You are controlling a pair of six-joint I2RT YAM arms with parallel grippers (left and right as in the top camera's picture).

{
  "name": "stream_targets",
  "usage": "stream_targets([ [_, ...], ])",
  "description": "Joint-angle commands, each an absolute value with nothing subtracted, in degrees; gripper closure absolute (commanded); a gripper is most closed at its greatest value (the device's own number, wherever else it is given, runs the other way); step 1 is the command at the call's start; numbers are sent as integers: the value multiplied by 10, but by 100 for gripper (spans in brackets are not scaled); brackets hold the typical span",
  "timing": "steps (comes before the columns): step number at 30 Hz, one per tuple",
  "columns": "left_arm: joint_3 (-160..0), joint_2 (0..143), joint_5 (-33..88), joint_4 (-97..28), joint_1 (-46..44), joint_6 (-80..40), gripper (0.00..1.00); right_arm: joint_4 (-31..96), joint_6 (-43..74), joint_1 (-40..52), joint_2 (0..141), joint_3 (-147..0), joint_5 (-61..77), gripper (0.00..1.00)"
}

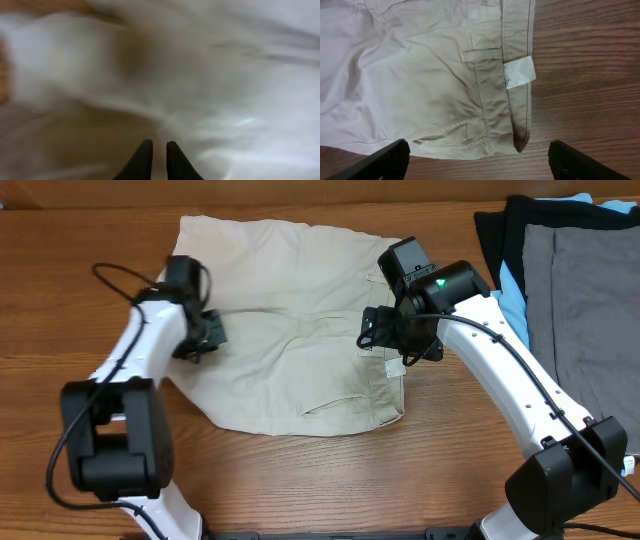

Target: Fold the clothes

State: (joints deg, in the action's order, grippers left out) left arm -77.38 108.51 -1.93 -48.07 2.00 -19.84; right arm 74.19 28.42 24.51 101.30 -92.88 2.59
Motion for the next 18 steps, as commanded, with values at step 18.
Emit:
stream_targets([
  [18,-827,980,157,-665,124,-141,70,739,280,245,1010,-928,63,0],
])
